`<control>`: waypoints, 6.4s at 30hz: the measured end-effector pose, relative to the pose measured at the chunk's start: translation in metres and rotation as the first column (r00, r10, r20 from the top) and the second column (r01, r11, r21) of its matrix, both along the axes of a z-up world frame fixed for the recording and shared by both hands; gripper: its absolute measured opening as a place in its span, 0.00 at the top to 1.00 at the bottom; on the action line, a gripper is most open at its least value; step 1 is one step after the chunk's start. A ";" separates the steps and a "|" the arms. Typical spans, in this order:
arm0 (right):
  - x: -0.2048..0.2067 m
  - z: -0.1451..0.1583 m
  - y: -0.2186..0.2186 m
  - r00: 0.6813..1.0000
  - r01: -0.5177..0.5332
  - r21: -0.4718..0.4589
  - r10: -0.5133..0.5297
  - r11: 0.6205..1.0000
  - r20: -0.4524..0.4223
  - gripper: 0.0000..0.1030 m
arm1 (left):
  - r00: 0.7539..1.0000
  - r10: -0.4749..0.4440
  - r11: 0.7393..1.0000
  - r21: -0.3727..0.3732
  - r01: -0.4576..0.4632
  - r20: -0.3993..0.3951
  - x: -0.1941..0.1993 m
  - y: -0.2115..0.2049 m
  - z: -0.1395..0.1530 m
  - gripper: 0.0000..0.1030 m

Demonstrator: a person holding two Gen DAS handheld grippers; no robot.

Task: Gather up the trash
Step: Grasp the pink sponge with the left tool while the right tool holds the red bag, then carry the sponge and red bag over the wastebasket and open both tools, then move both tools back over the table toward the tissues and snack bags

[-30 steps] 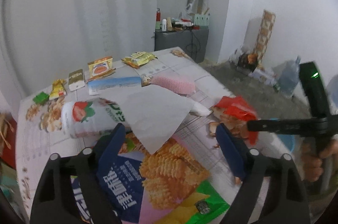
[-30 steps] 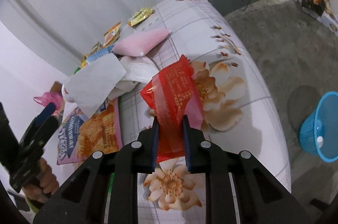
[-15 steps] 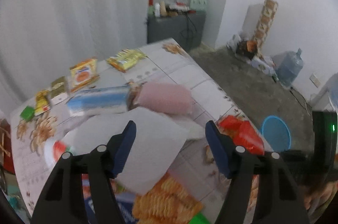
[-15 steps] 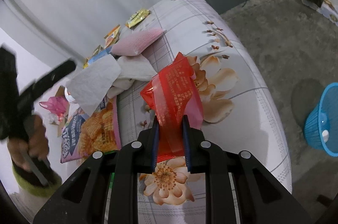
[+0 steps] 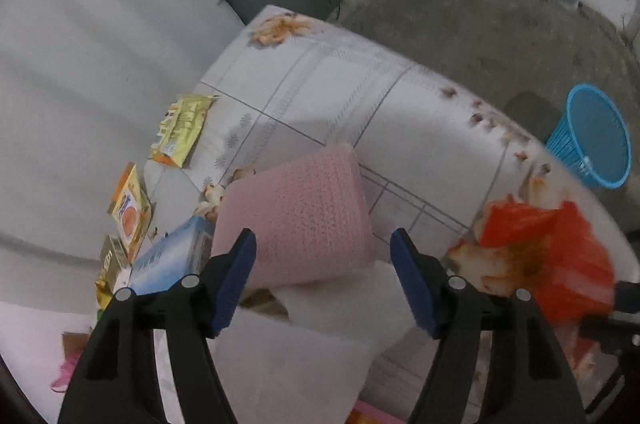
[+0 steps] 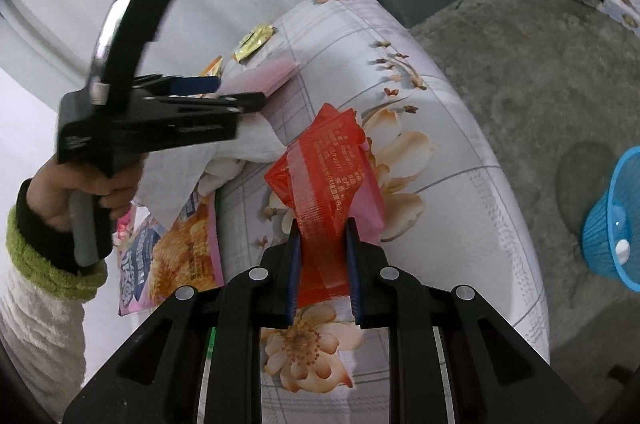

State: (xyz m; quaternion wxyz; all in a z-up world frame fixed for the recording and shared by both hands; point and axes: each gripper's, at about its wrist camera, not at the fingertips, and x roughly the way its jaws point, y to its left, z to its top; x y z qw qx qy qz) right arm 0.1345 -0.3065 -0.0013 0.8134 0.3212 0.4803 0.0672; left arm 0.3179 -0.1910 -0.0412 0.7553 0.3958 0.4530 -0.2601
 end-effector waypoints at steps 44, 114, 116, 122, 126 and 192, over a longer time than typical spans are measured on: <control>-0.021 0.026 0.007 0.998 0.013 -0.011 -0.013 1.000 0.068 0.82 | 0.978 0.097 0.931 -0.364 -0.025 0.183 -0.046 0.072 0.119 0.74; -0.250 -0.178 -0.297 0.513 0.857 0.139 -0.804 0.495 -0.299 0.48 | 0.832 -0.361 0.879 -0.453 0.151 -0.422 -0.253 -0.335 -0.077 0.43; -0.248 -0.178 -0.294 0.511 0.859 0.129 -0.807 0.496 -0.295 0.48 | 0.836 -0.355 0.873 -0.467 0.138 -0.417 -0.249 -0.327 -0.069 0.43; -0.247 -0.152 -0.279 0.512 0.858 0.097 -0.827 0.504 -0.232 0.42 | 0.847 -0.362 0.843 -0.525 0.119 -0.389 -0.242 -0.293 -0.033 0.40; -0.240 -0.129 -0.264 0.539 0.839 0.015 -0.828 0.543 -0.157 0.34 | 0.865 -0.352 0.821 -0.562 0.101 -0.359 -0.232 -0.257 -0.006 0.37; 0.078 0.041 0.162 0.904 -0.313 -0.331 0.386 0.890 0.182 0.45 | 0.938 0.289 0.455 -0.834 -0.312 -0.193 -0.140 0.295 0.055 0.36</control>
